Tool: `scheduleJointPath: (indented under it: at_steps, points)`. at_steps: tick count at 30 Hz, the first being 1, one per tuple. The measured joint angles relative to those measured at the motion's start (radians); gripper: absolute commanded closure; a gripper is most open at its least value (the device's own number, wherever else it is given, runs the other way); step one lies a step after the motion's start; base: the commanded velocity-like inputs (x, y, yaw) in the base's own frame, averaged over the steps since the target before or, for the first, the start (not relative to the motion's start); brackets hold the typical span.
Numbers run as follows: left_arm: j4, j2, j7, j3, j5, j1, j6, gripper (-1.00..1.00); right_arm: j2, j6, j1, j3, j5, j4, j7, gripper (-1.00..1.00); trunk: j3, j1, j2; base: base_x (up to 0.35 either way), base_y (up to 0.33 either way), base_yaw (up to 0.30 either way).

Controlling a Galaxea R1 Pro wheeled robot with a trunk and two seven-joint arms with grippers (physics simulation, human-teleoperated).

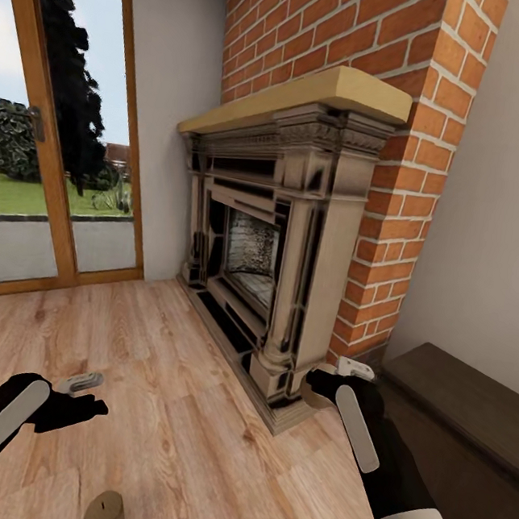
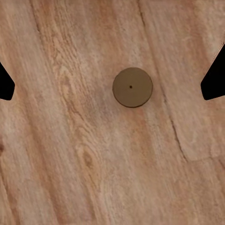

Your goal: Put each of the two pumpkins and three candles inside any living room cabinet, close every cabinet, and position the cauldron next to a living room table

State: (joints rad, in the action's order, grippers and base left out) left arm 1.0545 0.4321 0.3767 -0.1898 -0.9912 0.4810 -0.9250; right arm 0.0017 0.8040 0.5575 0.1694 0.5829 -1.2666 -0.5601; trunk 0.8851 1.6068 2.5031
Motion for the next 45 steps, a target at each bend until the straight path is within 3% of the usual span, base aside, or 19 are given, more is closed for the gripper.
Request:
scheduleJointPath:
  at_steps: [12,31,38,45]
  points:
    - [0.0,-0.001,0.0,0.001,-0.001,0.0,-0.001,-1.0,0.0,-0.004,0.0,0.004,0.0,0.001,0.0,1.0,0.0,0.0,0.0,0.024,0.162,0.0]
    - [0.009,-0.002,0.003,0.005,-0.002,0.0,0.0,-1.0,0.0,-0.003,0.0,0.004,-0.001,0.001,0.0,1.0,0.0,0.0,0.0,0.0,0.007,0.0]
    - [0.003,-0.003,0.002,0.035,-0.002,0.0,0.0,-1.0,0.0,-0.002,0.0,0.004,-0.001,0.001,-0.001,1.0,0.027,0.003,0.001,0.0,0.0,0.0]
    - [0.0,-0.005,-0.003,0.037,-0.01,0.0,0.0,-1.0,0.001,0.002,0.0,0.005,-0.001,-0.005,-0.001,1.0,0.054,0.007,0.003,0.0,0.0,0.0]
